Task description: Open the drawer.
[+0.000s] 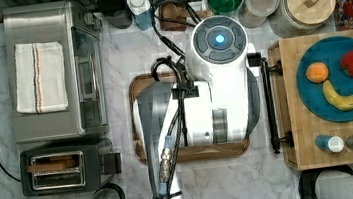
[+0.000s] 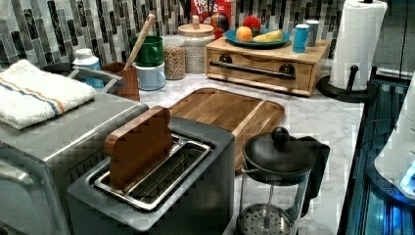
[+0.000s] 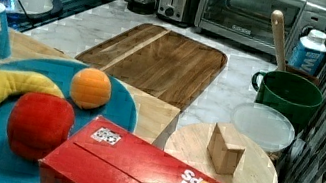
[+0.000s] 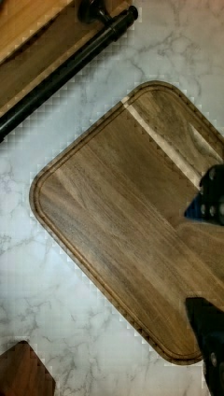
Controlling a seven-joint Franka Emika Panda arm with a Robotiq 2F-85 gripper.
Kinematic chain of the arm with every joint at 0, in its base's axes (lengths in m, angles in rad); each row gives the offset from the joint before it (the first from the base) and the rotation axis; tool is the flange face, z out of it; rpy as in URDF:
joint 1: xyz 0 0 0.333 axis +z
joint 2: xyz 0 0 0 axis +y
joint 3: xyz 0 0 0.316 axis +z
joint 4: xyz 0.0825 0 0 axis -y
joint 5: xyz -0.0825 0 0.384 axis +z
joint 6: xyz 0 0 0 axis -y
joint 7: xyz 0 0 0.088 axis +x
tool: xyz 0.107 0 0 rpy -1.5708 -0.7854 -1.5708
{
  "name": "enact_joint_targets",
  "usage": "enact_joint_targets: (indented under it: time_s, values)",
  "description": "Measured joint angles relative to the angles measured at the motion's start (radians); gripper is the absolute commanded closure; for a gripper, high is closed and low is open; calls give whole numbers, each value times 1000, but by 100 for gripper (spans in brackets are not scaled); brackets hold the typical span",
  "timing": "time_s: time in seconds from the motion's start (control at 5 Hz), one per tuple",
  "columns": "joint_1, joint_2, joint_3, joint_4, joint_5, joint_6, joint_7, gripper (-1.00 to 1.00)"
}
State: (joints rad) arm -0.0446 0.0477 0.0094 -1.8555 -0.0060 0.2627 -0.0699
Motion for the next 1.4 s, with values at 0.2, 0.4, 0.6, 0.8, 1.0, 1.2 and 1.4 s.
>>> enact_joint_targets:
  time_s: [0.2, 0.4, 0.6, 0.8, 1.0, 1.2, 1.4]
  values:
    - [-6, 1, 3, -8, 0, 11, 0, -100]
    - [-17, 1, 8, -16, 0, 4, -3, -100]
    - [-13, 1, -2, -24, 0, 11, -3, -100]
    - [-20, 1, -3, -28, -8, 11, -15, -100]
    - [-23, 0, -11, -34, -9, 0, -143, -100]
    - [-24, 0, -12, -50, -68, 1, -301, -100]
    - [-25, 0, -18, -86, -122, 14, -458, -100]
